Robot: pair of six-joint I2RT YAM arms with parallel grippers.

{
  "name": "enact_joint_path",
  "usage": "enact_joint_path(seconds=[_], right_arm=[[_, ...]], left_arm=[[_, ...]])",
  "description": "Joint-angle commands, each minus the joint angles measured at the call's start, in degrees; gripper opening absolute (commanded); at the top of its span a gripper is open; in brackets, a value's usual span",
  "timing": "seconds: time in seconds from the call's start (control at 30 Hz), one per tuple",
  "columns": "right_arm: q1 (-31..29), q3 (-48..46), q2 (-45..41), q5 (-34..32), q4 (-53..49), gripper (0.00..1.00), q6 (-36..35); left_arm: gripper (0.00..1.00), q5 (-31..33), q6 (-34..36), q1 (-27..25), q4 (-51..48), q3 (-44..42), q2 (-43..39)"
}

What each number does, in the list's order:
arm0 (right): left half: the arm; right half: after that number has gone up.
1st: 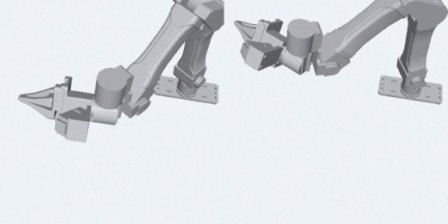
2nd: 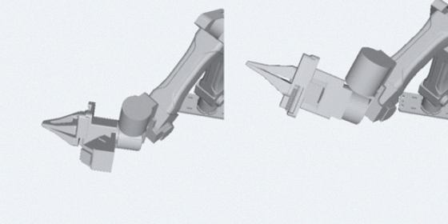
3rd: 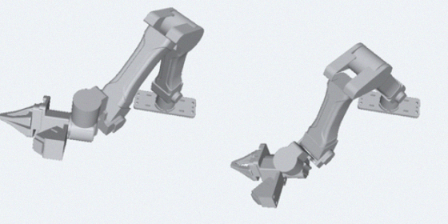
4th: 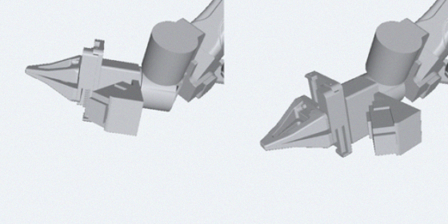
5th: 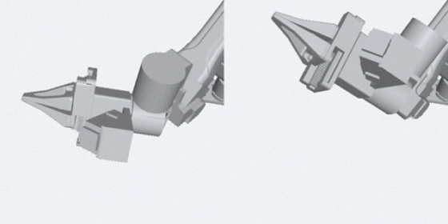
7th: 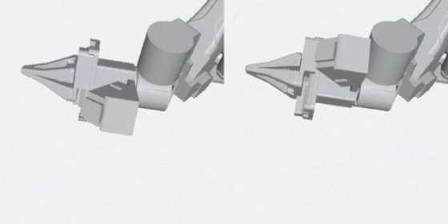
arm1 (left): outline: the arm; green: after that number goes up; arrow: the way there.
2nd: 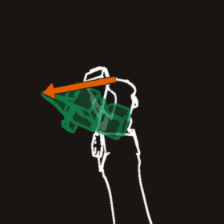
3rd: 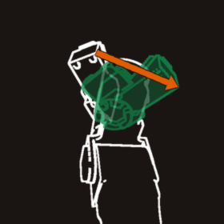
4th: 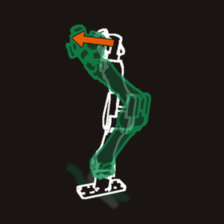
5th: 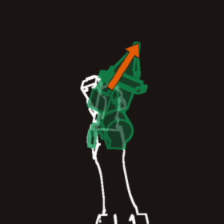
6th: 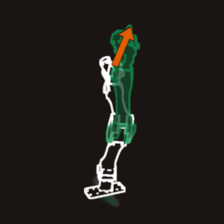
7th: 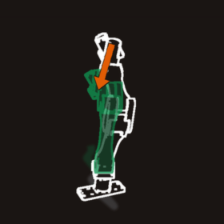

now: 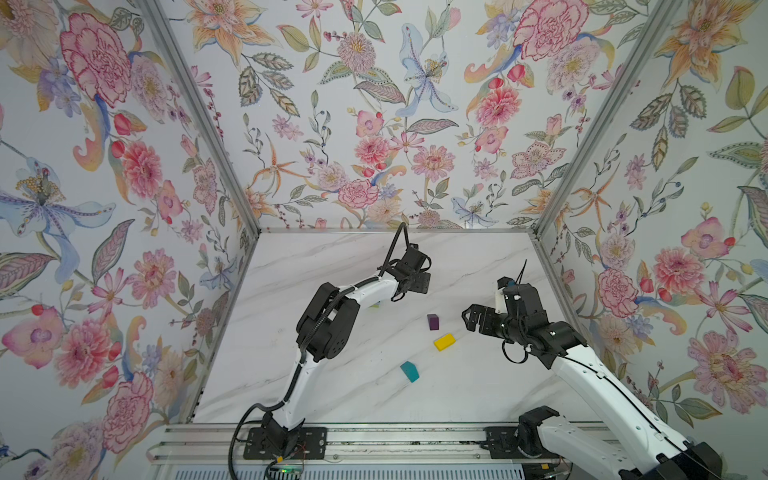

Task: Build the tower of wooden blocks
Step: 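Lower the open left gripper down around the red block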

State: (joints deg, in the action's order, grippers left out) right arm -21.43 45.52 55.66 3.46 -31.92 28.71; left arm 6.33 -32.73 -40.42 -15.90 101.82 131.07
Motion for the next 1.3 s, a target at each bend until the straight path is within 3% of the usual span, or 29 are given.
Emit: enact_joint_path(seconds=[0.0,0.5,0.8,1.27], right_arm=[[0.4,-0.6,-1.4,-0.9,-0.8,0.99,-0.3],[1.9,-1.3,-5.7,-0.7,-1.3,0.99,-1.0],[3.8,-1.1,-5.6,1.3,-1.4,0.99,-2.3],[5.9,-1.1,-4.7,3.9,-1.1,0.99,-4.1]], left_arm=[[0.95,5.5,-6.5,-2.1,-2.2,3.8,2.9],[0.98,14.1,-17.0,-4.0,-11.6,20.9,13.6],[0.96,16.9,-20.7,-4.7,-13.5,23.4,15.4],[0.91,16.0,-22.7,-4.9,-15.8,27.5,19.0]])
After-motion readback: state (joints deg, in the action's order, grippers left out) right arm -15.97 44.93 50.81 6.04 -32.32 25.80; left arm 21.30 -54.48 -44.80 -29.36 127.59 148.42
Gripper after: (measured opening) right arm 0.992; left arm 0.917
